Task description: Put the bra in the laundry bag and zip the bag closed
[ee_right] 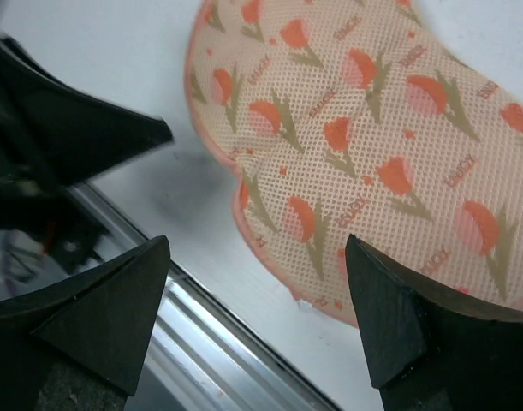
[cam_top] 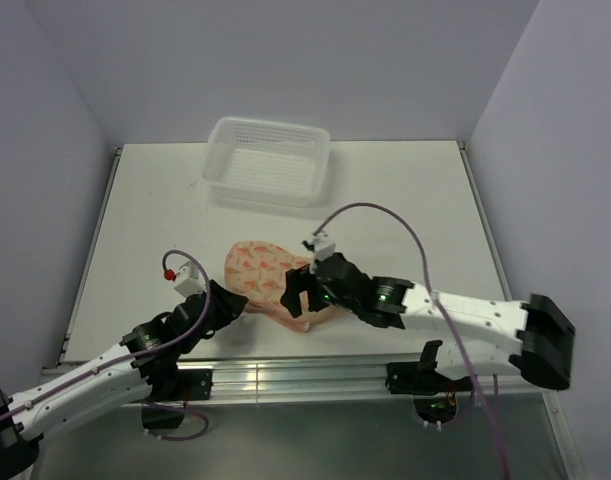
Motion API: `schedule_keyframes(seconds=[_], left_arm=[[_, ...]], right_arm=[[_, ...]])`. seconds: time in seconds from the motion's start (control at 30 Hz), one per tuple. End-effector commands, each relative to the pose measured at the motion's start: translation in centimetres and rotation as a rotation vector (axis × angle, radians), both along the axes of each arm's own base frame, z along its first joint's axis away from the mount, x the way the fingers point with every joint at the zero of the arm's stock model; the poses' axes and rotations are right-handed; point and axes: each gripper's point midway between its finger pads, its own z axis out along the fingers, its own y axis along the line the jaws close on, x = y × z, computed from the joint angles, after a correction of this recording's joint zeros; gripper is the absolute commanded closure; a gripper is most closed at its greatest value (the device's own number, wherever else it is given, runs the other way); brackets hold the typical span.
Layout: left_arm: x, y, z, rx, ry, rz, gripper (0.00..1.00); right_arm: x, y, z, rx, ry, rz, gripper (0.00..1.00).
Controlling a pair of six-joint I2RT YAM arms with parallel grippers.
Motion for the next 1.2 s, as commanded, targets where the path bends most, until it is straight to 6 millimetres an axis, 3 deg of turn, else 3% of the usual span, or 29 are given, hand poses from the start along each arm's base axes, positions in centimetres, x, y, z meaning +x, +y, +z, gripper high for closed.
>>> schedule_keyframes(seconds=[0.0,0.03,0.07,0.13,0.17,0.2,0.23,0.27,0.33,0.4,0.43,0.57,0.8,0.93,1.0,1.17], left_arm=[[-0.3,-1.7,1.9,0.009,-0.026,-0.066,0.60],[-0.7,-2.4,1.8,0.019,-0.021,-0.083,0.66],[-1.5,-3.6,3.0,0.011,-0.058,-0.114,0.71],[-3.5,-5.8,3.7,0.011,-0.067,-0.179,0.73],[-3.6,-6.1,4.2,0.019,-0.089,-0.166,0.75],[-4.0,-7.2,5.4,-0.011,-0.093,-0.173,0.77],[-4.5,-8.0,4.6,0.023,-0.087,-0.195,0.77],[-5.5,-9.7,5.3,-0.010,-0.091,-0.241,0.77],[-6.3,-11.7,3.8,0.027,-0.075,-0.291,0.75],[-7.1,-14.0,4.0,0.008,-0.083,-0.341,0.71],[-7.2,-14.6,2.4,0.059,-0.067,-0.349,0.69],[-7.1,-17.2,2.3,0.074,-0.087,-0.382,0.61],[-6.6,-18.5,2.1,0.151,-0.117,-0.403,0.56],[-6.1,-18.9,0.6,0.240,-0.107,-0.394,0.57],[-6.0,-18.2,-0.6,0.298,-0.092,-0.391,0.58],[-5.3,-17.5,-0.6,0.358,-0.112,-0.339,0.61]], right_arm=[[-0.9,-2.8,-0.2,0.177,0.059,-0.178,0.10],[-1.2,-3.6,-0.6,0.230,0.111,-0.246,0.12],[-2.0,-5.3,-1.7,0.256,0.127,-0.279,0.12],[-2.3,-6.7,-2.1,0.331,0.165,-0.353,0.14],[-2.5,-7.3,-1.1,0.397,0.163,-0.367,0.15],[-2.8,-8.1,-2.8,0.384,0.183,-0.389,0.15],[-2.9,-8.3,-3.1,0.420,0.209,-0.416,0.15],[-3.1,-8.4,-3.6,0.452,0.223,-0.420,0.16],[-3.5,-7.8,-3.9,0.487,0.265,-0.411,0.16],[-3.6,-7.5,-4.6,0.483,0.280,-0.408,0.18],[-3.4,-7.1,-4.5,0.492,0.281,-0.404,0.19],[-2.7,-6.1,-4.9,0.511,0.301,-0.399,0.29],[-1.3,-6.2,-5.0,0.523,0.288,-0.418,0.36],[-1.2,-6.3,-6.0,0.506,0.312,-0.426,0.37],[-1.3,-6.3,-6.2,0.508,0.320,-0.426,0.37],[-1.3,-6.5,-6.8,0.496,0.320,-0.428,0.39]])
